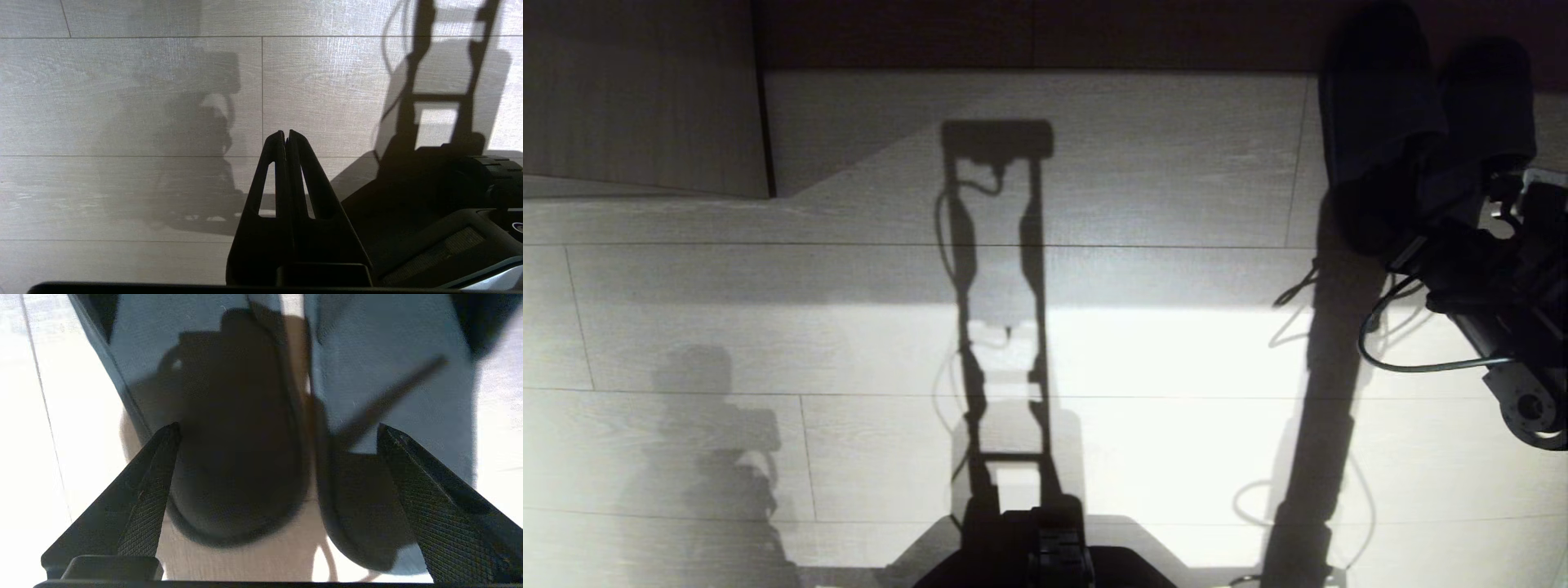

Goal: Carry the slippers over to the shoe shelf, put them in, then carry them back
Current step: Pick up the slippers on the floor

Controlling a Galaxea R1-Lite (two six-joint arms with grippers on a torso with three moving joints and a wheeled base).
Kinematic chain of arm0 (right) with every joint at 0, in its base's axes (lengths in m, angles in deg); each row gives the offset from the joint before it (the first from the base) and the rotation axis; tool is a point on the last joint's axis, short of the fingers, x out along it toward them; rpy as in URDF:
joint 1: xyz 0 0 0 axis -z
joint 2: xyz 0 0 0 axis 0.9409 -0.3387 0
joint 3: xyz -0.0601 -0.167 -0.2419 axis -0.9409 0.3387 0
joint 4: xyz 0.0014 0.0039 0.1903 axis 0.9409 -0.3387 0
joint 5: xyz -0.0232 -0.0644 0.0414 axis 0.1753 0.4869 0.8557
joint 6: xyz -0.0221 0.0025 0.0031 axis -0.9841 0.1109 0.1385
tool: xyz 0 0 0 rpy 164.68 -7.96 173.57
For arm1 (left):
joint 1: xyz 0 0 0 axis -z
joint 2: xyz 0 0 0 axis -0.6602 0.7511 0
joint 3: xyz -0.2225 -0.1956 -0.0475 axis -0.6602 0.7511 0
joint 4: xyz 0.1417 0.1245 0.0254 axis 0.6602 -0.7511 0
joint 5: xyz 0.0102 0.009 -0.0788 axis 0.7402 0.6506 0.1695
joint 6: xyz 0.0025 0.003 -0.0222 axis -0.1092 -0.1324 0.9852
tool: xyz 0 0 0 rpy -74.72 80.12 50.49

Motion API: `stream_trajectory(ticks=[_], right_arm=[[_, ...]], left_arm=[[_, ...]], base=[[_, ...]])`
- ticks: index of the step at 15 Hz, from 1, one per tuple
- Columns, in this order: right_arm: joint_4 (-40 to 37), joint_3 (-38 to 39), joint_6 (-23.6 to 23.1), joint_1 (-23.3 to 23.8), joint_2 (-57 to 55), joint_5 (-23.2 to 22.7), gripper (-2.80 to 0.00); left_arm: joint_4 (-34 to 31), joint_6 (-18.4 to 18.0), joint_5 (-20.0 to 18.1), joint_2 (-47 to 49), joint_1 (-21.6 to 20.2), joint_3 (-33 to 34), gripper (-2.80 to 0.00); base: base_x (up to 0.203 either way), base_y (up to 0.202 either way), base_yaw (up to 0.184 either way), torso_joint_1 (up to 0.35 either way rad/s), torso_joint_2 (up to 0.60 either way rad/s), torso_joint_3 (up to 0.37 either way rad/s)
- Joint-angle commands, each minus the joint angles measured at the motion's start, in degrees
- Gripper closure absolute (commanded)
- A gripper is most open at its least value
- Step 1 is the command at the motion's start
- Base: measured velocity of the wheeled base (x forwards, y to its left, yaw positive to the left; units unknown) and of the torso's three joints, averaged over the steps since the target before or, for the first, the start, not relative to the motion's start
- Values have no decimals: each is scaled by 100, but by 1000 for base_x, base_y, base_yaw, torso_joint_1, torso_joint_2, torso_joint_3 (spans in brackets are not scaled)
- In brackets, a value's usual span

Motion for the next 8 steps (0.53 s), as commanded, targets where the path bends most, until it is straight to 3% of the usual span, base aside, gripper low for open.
stream_trajectory(ticks=[1,8], right_arm=[[58,-204,8,7,-141,-4,-280],[71,-801,0,7,-391,-21,-280]], left_arm=[[5,4,0,6,-1,1,0],[5,4,0,-2,-1,1,0]], base=[[0,0,0,0,0,0],[0,0,0,0,0,0]])
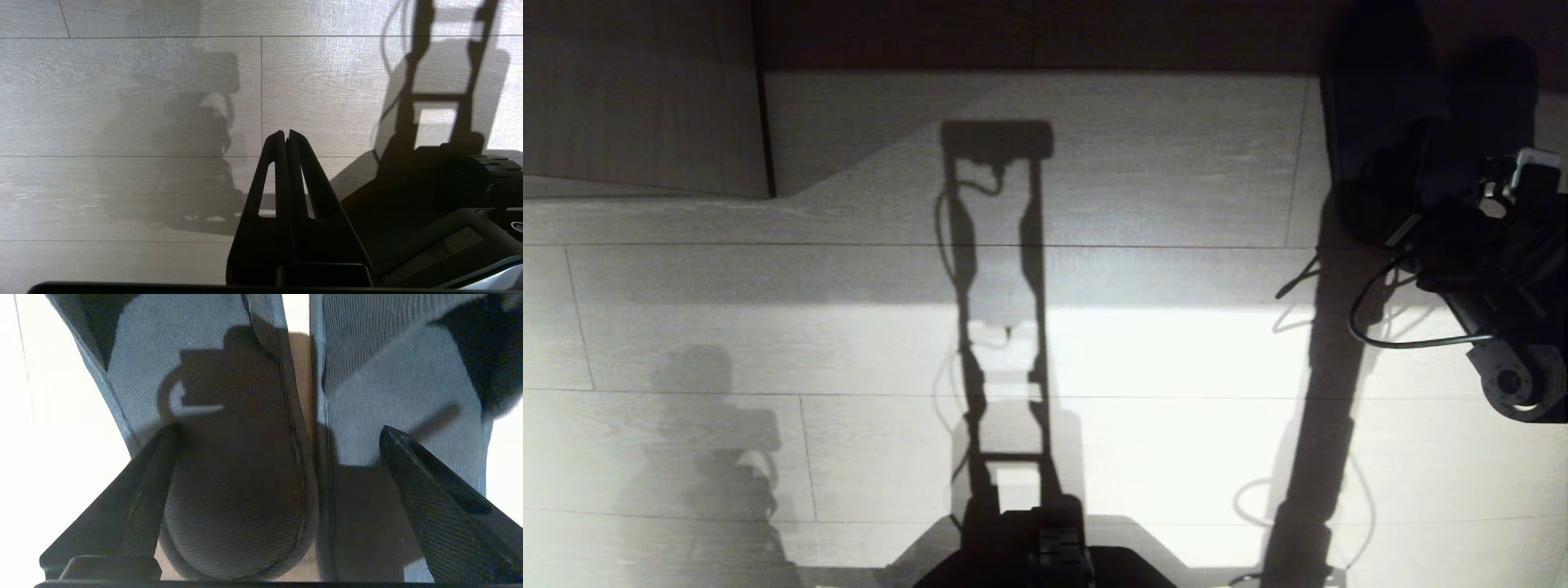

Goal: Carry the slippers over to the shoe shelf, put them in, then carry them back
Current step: Pick up the slippers on the floor

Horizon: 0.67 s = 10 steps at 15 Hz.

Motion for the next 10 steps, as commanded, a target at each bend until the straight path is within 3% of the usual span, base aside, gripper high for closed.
stream_trajectory(ticks=[1,10], right_arm=[[44,-197,-2,7,-77,4,-280],[44,-789,-152,8,-342,4,-280]], left_arm=[[2,4,0,6,-1,1,0],[2,4,0,-2,-1,1,0]], base=[[0,0,0,0,0,0],[0,0,0,0,0,0]])
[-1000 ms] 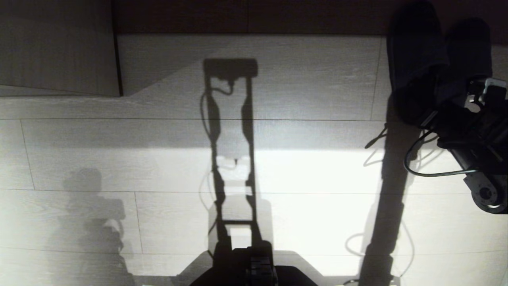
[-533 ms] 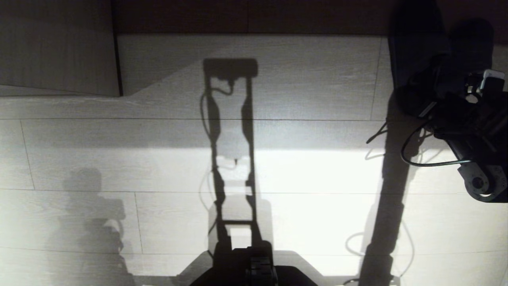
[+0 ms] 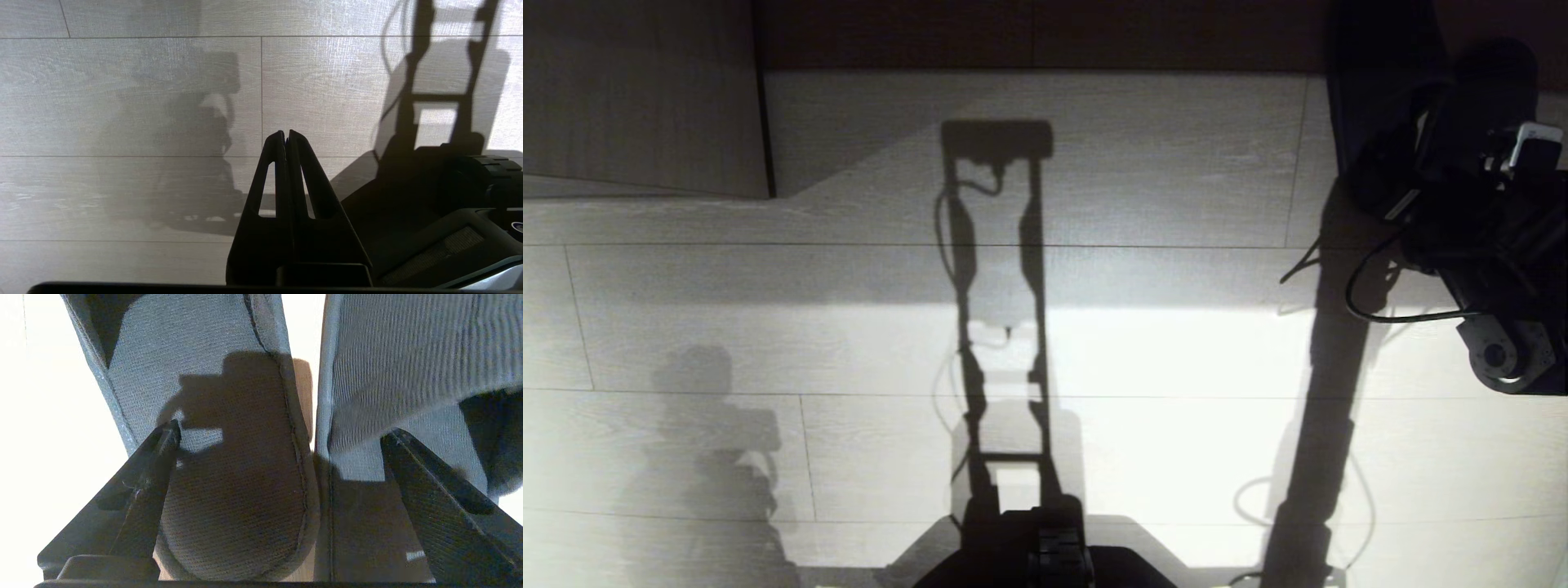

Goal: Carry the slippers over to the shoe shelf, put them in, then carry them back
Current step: Pick up the slippers on the floor

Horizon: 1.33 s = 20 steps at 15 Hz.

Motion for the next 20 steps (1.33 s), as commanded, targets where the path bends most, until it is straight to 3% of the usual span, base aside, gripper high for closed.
stream_trajectory(ticks=[1,20], right_arm=[[24,-134,-7,2,-119,7,-280],[-67,-1060,-11,408,-106,-189,-280]], left_arm=[[3,2,0,6,-1,1,0],[3,2,0,0,-1,1,0]], base=[[0,0,0,0,0,0],[0,0,0,0,0,0]])
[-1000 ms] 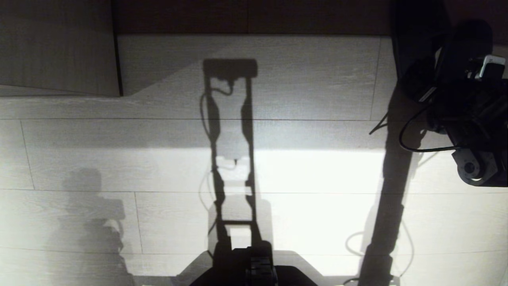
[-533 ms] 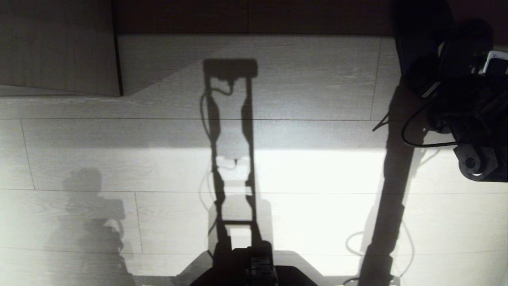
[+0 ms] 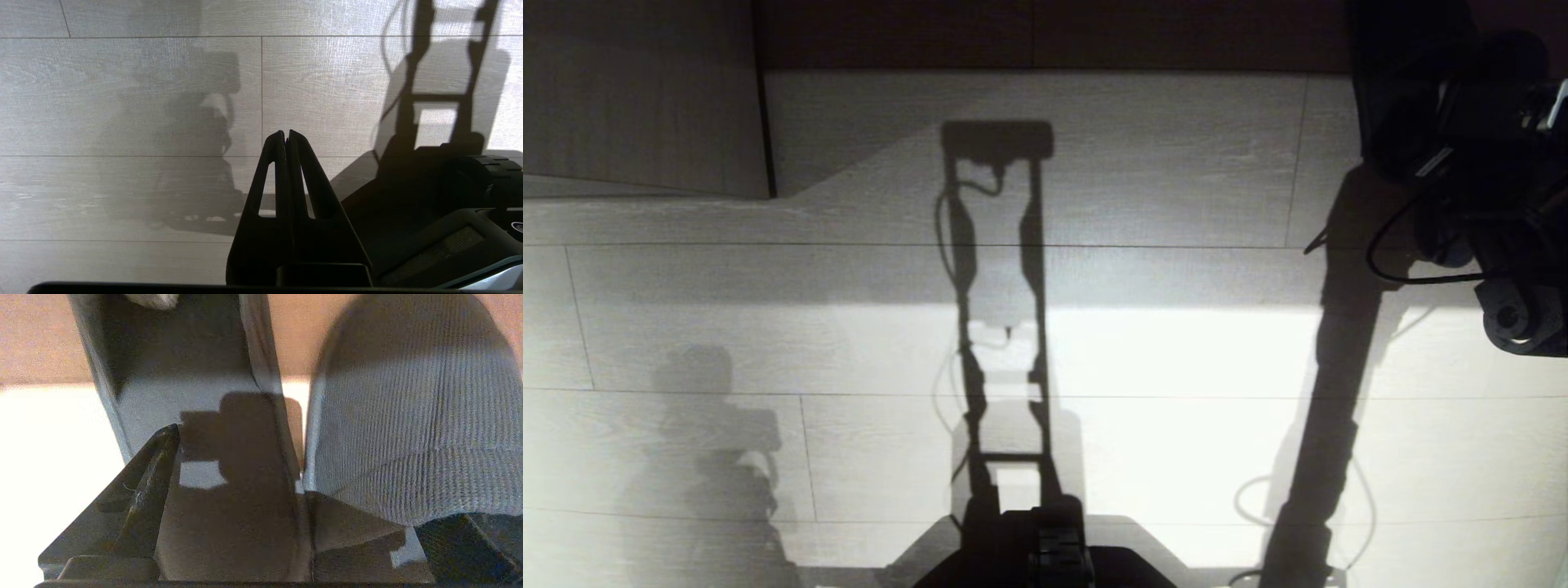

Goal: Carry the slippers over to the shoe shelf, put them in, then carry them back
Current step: Pick up the slippers on the floor

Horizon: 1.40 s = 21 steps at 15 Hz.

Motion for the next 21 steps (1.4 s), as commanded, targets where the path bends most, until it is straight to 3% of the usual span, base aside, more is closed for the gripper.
stream_trajectory(ticks=[1,21], right_arm=[[17,-4,7,57,60,-3,-280],[-94,215,67,273,374,-11,-280]], left_arm=[[5,2,0,-1,-1,-1,0],[5,2,0,-2,-1,-1,0]], base=[[0,0,0,0,0,0],[0,0,0,0,0,0]])
